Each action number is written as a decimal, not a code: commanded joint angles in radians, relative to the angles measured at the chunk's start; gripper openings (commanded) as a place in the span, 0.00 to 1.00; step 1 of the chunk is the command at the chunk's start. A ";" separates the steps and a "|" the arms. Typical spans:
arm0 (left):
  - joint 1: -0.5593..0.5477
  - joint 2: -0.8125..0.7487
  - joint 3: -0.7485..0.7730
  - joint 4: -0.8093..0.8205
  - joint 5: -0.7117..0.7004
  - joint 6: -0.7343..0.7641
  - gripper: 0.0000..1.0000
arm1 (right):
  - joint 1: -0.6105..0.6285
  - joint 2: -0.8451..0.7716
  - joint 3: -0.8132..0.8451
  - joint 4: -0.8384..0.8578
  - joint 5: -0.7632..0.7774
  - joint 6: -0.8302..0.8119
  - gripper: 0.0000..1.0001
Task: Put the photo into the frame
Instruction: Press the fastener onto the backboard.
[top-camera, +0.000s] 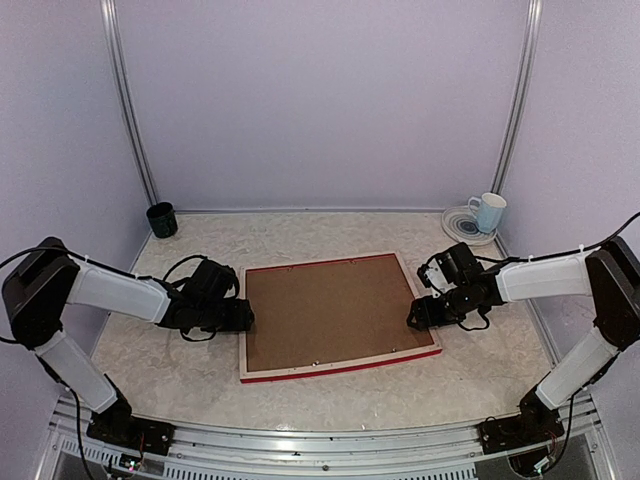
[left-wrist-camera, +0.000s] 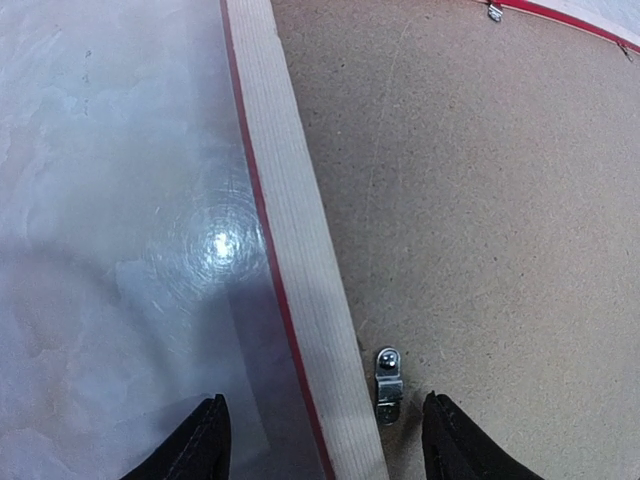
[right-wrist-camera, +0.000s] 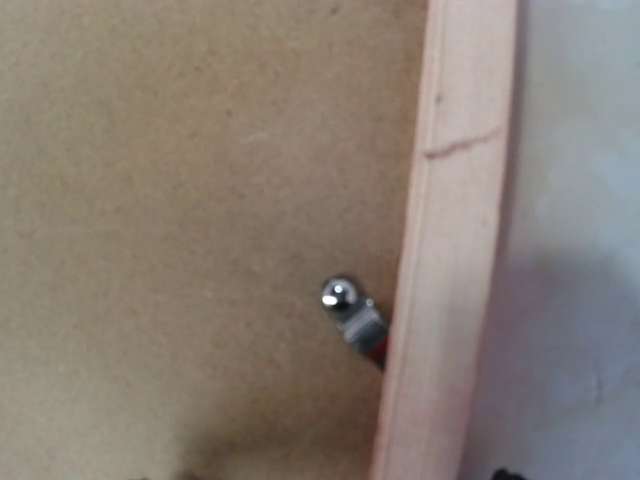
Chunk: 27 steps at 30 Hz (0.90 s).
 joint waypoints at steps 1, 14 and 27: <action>-0.012 -0.018 -0.003 -0.054 0.001 -0.002 0.65 | -0.009 -0.010 -0.015 0.009 -0.001 0.013 0.73; -0.025 -0.005 0.031 -0.101 -0.028 0.023 0.64 | -0.010 -0.030 -0.028 0.011 -0.004 0.014 0.73; -0.028 0.020 0.057 -0.063 -0.076 0.024 0.61 | -0.009 -0.024 -0.037 0.029 -0.010 0.019 0.72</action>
